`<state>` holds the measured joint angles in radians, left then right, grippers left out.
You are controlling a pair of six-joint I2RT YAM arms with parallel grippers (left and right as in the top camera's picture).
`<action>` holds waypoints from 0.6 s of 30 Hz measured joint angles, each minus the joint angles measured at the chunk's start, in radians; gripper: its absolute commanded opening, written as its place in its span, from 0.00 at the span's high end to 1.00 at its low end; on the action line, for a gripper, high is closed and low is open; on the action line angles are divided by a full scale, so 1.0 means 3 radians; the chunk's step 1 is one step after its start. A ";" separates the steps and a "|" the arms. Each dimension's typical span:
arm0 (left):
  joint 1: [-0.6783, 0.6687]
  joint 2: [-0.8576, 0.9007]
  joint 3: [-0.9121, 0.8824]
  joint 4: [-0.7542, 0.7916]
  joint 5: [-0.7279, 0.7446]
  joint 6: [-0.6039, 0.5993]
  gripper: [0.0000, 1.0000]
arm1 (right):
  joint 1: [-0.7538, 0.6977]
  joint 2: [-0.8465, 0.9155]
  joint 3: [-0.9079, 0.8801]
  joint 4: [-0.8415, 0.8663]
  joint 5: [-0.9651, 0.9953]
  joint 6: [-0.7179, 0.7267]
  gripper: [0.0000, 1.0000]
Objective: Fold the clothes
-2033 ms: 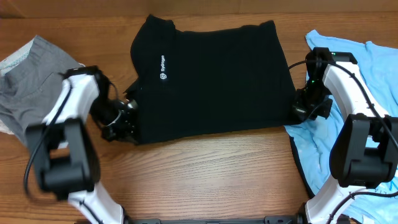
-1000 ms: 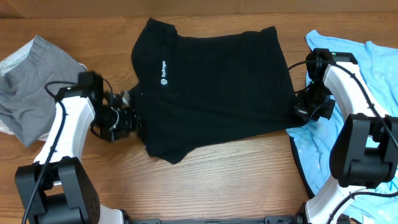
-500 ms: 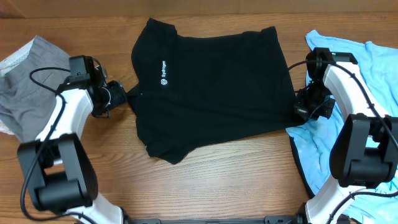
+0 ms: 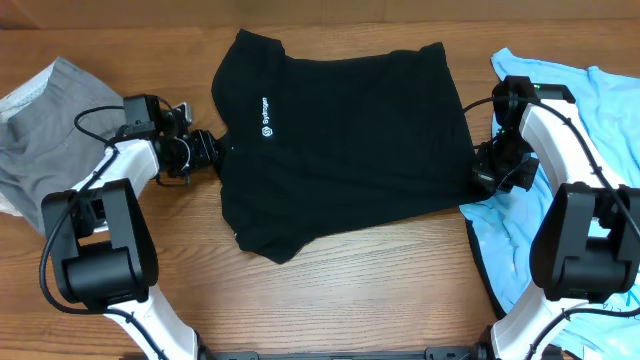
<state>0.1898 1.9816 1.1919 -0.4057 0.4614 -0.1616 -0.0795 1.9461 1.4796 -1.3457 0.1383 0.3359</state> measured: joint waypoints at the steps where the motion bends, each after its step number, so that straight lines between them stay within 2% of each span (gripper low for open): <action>1: 0.0000 0.0006 0.0000 -0.0006 0.0027 0.0017 0.68 | 0.0000 0.0000 0.0000 0.0001 -0.0001 0.0000 0.96; 5: 0.0000 0.0017 0.0000 -0.0041 0.0114 0.0072 0.86 | 0.0000 0.0000 0.0000 0.0000 0.0000 0.0001 0.96; 6: 0.0000 0.0017 0.0000 -0.0045 0.0126 0.0093 0.96 | 0.0000 0.0000 0.0000 0.0001 0.0000 0.0000 0.96; 13: 0.0005 0.0017 0.0004 -0.0113 0.0175 0.0116 0.96 | 0.0000 0.0000 0.0000 0.0001 0.0000 0.0000 0.96; 18: 0.0092 -0.0178 0.0142 -0.0676 -0.0006 0.0116 0.96 | 0.0000 0.0000 0.0000 0.0004 0.0000 0.0001 0.96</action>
<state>0.2173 1.9282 1.2346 -0.6086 0.4595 -0.1268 -0.0795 1.9461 1.4796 -1.3445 0.1383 0.3363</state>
